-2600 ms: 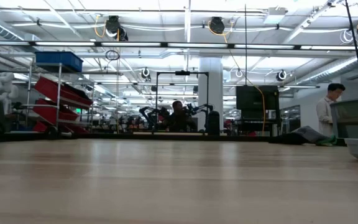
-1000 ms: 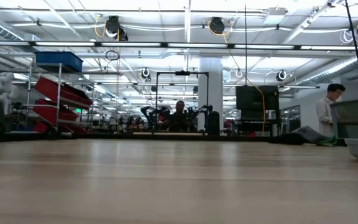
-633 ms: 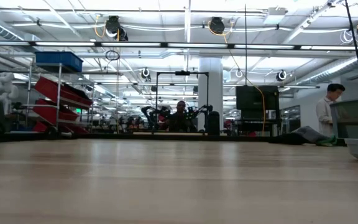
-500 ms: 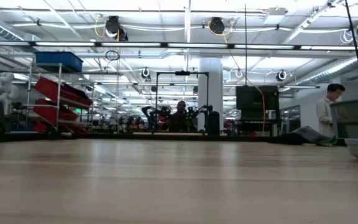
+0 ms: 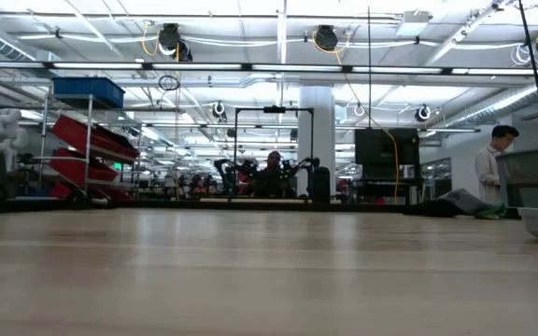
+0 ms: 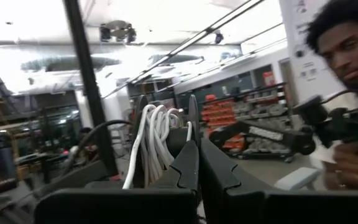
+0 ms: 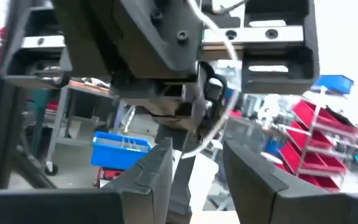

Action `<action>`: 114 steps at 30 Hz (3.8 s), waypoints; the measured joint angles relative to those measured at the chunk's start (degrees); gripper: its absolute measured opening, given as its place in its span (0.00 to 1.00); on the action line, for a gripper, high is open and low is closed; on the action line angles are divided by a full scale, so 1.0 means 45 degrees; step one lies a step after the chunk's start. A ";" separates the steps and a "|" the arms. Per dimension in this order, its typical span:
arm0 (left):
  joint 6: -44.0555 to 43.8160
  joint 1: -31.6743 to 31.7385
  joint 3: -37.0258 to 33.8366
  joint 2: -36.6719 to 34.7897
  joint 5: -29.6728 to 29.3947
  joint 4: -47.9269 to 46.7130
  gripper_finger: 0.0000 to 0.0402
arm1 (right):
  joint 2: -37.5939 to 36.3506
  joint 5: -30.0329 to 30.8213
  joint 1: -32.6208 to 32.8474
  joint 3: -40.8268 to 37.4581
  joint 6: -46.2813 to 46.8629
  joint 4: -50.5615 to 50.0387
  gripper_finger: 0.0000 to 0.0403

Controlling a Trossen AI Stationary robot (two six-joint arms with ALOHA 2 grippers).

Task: Coil cords
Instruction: Coil the white cable wire onto the spool

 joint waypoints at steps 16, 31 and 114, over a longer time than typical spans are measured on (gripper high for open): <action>-0.0441 -0.0251 -0.0005 0.0000 0.0369 -0.0014 0.00 | -0.0005 -0.2508 -0.0568 -0.0067 0.0392 -0.0105 0.32; -0.0456 -0.0453 -0.0008 0.0000 0.0785 -0.0005 0.00 | -0.0005 -0.4507 -0.1119 -0.0067 0.0990 -0.0200 0.32; -0.1152 -0.0462 -0.0015 -0.1462 -0.1325 -0.6185 0.00 | -0.0911 0.2956 0.3124 -0.0057 0.5407 -0.6362 0.00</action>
